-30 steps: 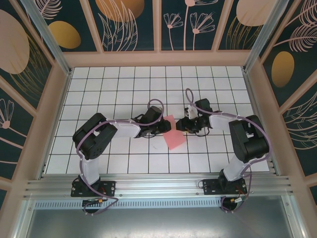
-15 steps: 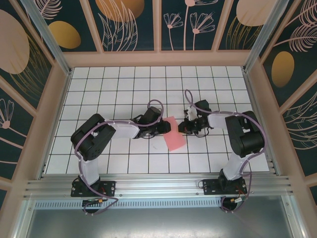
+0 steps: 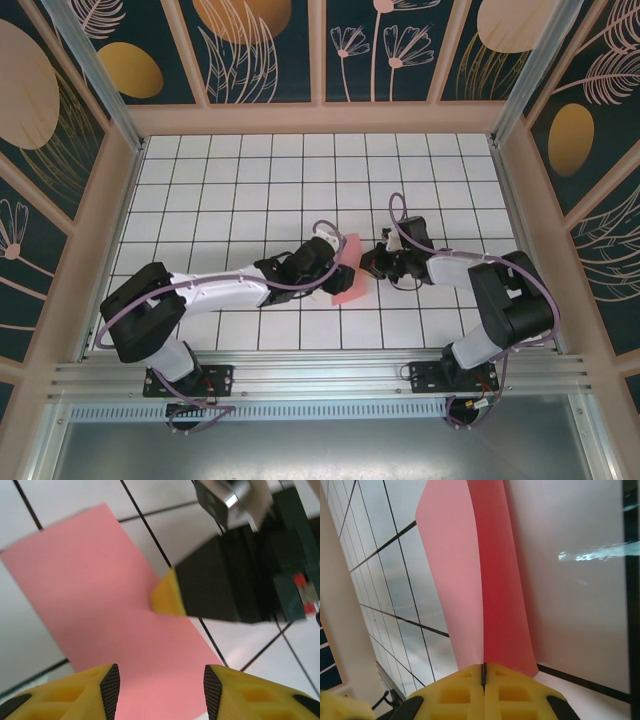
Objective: Fold a paper plane with a square sheet of paper (pick it up from the middle)
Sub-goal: Third fold the triangle at the center of the table.
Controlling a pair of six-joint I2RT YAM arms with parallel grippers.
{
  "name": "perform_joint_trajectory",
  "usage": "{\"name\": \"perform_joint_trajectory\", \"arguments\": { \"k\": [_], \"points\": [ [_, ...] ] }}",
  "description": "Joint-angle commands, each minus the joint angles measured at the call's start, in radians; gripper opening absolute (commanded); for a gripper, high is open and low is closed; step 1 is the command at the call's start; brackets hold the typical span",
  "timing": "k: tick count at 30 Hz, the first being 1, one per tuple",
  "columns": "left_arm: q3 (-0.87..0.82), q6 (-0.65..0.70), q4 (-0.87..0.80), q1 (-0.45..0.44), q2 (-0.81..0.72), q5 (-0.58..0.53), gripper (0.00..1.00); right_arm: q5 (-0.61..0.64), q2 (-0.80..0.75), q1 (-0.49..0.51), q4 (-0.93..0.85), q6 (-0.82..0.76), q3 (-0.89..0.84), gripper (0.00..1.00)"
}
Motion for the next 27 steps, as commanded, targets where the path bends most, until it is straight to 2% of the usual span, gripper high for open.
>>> {"name": "perform_joint_trajectory", "arguments": {
  "k": [1, 13, 18, 22, 27],
  "points": [
    [0.044, 0.114, -0.097, -0.067, 0.028, -0.111, 0.53, 0.049, 0.016, 0.020, 0.083, 0.104, -0.008, 0.02],
    [0.213, 0.199, -0.232, -0.225, 0.207, -0.345, 0.59, 0.064, 0.048, 0.035, 0.073, 0.109, 0.022, 0.05],
    [0.255, 0.192, -0.269, -0.242, 0.258, -0.410, 0.58, 0.067, 0.046, 0.034, 0.068, 0.109, 0.026, 0.05],
    [0.263, 0.187, -0.276, -0.241, 0.261, -0.451, 0.46, 0.067, 0.045, 0.034, 0.063, 0.104, 0.027, 0.05],
    [0.253, 0.178, -0.230, -0.242, 0.240, -0.443, 0.20, 0.075, 0.050, 0.034, 0.044, 0.088, 0.032, 0.06]
  ]
}}
